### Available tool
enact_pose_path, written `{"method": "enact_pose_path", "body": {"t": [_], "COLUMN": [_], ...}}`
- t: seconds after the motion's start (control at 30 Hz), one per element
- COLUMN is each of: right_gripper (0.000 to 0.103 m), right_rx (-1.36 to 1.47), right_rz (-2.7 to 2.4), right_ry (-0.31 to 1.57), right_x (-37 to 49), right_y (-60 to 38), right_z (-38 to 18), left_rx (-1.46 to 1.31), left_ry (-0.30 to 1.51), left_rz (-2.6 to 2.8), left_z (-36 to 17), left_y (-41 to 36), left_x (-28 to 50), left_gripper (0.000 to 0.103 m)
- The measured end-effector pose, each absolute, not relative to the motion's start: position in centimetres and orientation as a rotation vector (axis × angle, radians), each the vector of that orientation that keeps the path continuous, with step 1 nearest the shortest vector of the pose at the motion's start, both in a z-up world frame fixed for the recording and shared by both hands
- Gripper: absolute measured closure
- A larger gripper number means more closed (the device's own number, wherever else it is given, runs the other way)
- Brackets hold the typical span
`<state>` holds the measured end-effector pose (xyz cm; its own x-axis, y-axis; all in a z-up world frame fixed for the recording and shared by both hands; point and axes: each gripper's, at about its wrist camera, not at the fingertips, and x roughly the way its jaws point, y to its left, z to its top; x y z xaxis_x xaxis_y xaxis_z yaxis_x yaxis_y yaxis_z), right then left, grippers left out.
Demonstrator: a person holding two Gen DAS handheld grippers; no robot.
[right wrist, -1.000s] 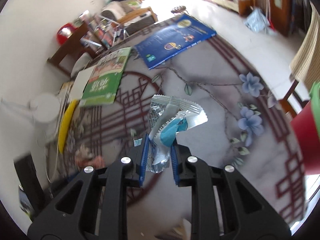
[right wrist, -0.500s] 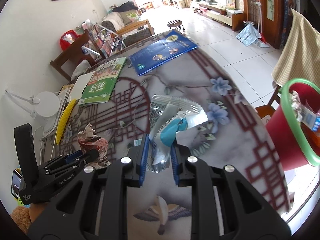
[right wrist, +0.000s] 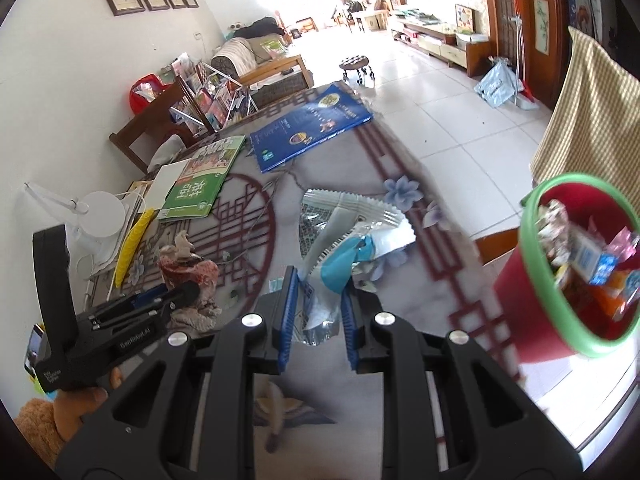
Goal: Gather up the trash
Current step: 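Lift the paper wad and plastic wrapper and carry both toward the red bucket, then open the left tool over the bucket while the right tool releases the plastic wrapper inside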
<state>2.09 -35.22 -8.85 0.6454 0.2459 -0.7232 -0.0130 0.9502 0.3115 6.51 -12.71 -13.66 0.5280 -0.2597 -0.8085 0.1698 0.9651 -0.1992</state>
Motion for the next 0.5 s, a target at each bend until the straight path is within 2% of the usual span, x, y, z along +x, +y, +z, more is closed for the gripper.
{"method": "enact_pose_path", "body": {"t": [0.5], "right_gripper": [0.082], "right_rx": [0.274], "right_rz": [0.179], "right_ry": [0.818], "right_x": [2.5], "right_y": [-45.0], "right_z": [-7.9], "left_rx": [-0.075], "left_ry": [0.918], "left_rz": [-0.260], "left_z": [-10.2], "left_y": [-23.7], "left_x": [6.7], "left_gripper": [0.071]}}
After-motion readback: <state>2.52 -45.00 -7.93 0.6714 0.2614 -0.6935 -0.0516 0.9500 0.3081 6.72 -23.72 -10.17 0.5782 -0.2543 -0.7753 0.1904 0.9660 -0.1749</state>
